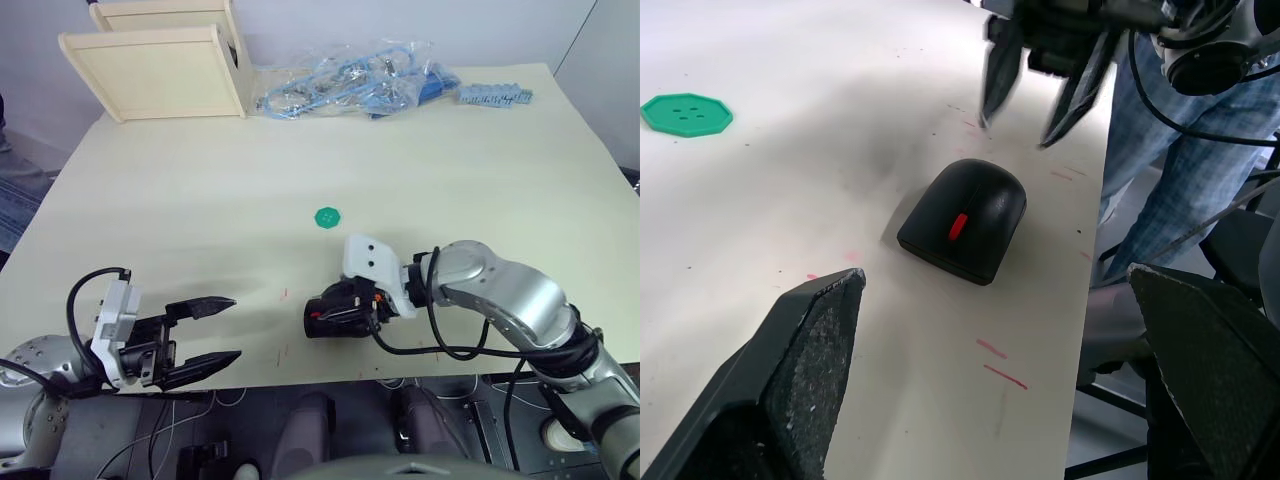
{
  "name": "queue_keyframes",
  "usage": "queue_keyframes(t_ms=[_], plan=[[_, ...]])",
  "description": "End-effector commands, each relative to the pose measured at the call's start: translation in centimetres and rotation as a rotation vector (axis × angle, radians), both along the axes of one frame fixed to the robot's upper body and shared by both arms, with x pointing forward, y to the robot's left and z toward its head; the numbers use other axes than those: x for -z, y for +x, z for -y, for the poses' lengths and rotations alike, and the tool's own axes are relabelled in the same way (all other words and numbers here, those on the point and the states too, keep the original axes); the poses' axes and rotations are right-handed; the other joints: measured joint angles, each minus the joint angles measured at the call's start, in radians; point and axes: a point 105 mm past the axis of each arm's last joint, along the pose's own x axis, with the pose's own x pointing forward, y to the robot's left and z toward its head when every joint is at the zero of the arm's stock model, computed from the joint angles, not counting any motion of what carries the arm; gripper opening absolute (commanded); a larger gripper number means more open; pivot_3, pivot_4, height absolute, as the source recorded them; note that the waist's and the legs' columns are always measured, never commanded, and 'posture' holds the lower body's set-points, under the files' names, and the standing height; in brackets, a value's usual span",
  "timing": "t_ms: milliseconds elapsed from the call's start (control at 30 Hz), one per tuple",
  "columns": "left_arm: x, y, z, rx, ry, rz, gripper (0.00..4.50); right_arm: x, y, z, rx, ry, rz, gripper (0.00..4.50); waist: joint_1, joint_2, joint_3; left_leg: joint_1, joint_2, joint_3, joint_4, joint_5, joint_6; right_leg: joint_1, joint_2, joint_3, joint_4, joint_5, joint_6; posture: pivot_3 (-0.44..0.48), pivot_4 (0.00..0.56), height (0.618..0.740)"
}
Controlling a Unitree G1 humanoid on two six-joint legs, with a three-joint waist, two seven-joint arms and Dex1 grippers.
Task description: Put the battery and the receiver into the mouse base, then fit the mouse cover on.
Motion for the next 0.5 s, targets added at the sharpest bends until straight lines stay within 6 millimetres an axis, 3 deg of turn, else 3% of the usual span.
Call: queue_keyframes(t_ms=[33,500], plan=[[-0.7,0.1,-0.2,-0.004,0.013,0.035,4.5,0.3,0.5,-1.1,-0.003,-0.039,0.068,1.53,0.0,0.0,0.0,0.0,0.0,0.0,0.0,0.0,0.0,0.0,0.0,0.0,0.0,0.0,0.0,0.0,0.15,0.74],[-0.8,0.0,-0.3,-0.005,0.019,0.033,4.5,0.4,0.7,-2.7,-0.002,-0.083,0.096,1.53,-0.001,0.0,0.0,0.0,0.0,0.0,0.0,0.0,0.0,0.0,0.0,0.0,0.0,0.0,0.0,0.0,0.15,0.74]])
